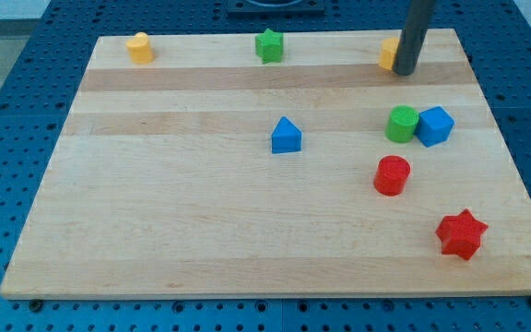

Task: Place the yellow hexagon bottom right to the green star

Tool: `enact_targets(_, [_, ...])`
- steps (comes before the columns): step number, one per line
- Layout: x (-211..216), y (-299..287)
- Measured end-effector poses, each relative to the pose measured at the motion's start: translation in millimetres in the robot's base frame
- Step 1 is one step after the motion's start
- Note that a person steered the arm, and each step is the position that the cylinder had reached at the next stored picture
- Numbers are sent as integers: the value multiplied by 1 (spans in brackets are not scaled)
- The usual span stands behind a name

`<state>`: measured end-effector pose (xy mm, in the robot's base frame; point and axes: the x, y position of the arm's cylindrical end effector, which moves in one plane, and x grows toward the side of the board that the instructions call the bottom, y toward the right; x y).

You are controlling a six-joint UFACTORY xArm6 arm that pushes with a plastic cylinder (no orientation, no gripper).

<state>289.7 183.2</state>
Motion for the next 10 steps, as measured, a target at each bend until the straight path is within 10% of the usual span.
enact_targets(10, [-19,-2])
